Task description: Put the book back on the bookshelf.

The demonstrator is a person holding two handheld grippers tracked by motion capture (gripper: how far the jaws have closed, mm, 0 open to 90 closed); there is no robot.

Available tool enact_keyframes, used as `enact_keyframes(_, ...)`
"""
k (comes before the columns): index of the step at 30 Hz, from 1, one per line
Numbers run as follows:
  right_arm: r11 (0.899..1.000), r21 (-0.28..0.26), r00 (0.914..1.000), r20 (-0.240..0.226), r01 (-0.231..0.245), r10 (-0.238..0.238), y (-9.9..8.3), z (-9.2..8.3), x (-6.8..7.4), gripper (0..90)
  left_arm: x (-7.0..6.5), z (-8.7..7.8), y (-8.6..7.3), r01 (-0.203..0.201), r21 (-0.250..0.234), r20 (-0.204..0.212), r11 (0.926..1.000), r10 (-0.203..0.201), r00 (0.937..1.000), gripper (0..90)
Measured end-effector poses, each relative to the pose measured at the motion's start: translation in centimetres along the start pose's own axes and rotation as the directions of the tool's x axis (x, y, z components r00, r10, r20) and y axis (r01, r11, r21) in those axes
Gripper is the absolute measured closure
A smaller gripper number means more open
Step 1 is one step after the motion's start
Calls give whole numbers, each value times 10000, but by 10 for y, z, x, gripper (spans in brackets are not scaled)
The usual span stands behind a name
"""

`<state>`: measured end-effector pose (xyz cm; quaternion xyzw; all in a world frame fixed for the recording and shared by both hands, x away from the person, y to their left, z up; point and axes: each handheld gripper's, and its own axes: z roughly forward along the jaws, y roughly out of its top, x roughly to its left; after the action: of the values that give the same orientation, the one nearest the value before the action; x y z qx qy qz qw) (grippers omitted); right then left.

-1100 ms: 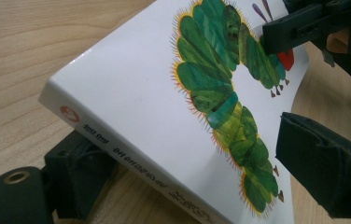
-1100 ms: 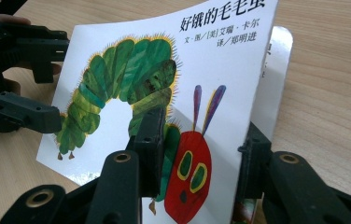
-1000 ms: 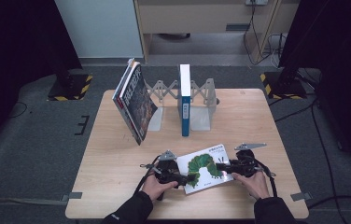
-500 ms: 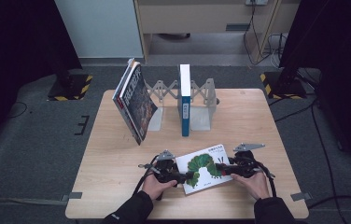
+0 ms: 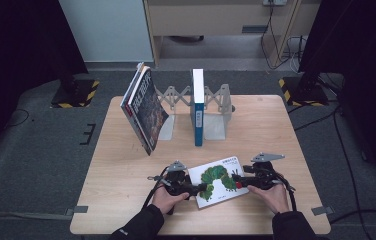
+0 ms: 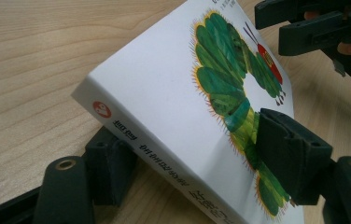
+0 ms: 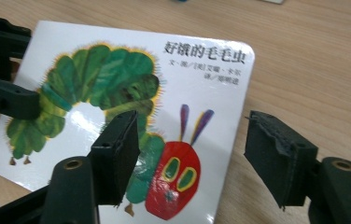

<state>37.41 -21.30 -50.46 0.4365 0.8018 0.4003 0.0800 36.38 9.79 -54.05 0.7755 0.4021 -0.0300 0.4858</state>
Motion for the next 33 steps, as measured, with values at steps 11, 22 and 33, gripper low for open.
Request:
enact_keyframes(11, 9980, 499, 9990, -218, -388, 399, -6, 10, -2, 356, -1, -1, 1, 172, 78, -61, 9998, -171, 9998, 295)
enact_keyframes(22, 9965, 306, 9965, -308, -774, 783, -5, 10, -1, 359, -3, -7, 5, 454, 76, -15, 9989, -454, 9990, 380)
enact_keyframes(33, 9962, -424, 9970, -182, -759, 752, -1, 2, -2, 393, -10, -16, 14, 338, -367, 84, 9988, -335, 9994, 498)
